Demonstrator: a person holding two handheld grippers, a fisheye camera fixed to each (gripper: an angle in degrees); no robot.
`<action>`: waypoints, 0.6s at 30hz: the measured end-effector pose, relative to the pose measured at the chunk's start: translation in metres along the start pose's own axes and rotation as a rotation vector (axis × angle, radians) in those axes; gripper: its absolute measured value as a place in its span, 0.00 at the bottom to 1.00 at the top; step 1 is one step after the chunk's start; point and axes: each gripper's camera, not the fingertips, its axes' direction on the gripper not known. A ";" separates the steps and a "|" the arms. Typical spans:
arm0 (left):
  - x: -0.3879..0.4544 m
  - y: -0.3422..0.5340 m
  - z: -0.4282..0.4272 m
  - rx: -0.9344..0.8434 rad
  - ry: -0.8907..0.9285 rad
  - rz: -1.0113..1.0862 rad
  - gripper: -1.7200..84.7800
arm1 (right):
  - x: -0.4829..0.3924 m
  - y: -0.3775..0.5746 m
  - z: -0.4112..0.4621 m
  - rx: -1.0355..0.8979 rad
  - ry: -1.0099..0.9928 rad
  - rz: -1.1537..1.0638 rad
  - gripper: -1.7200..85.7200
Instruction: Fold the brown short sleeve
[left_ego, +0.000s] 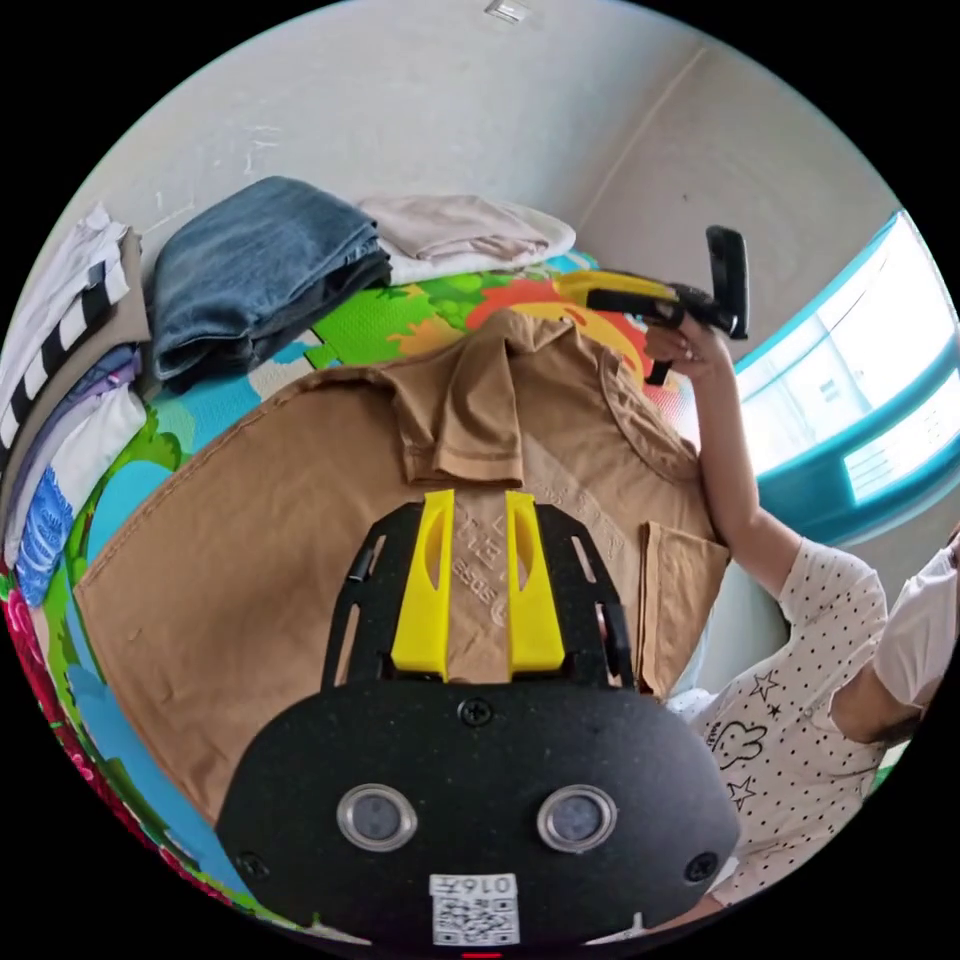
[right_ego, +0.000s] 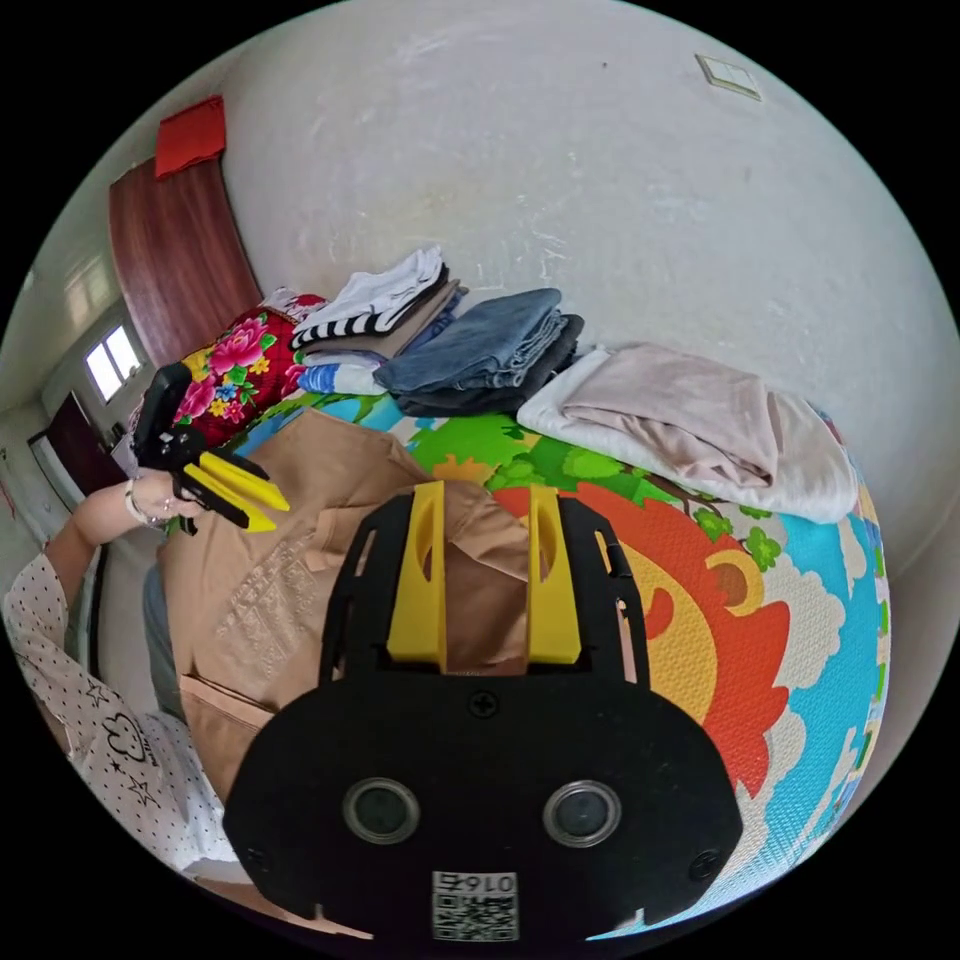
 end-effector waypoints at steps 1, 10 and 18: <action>-0.001 -0.011 -0.001 0.013 0.006 0.002 0.12 | -0.002 0.000 0.001 0.003 -0.005 -0.016 0.15; 0.014 -0.073 0.038 -0.117 -0.136 0.023 0.04 | 0.011 0.003 0.019 -0.022 -0.013 -0.040 0.15; 0.088 -0.092 -0.013 -0.077 -0.172 0.194 0.02 | 0.022 0.006 0.018 0.012 -0.019 -0.048 0.13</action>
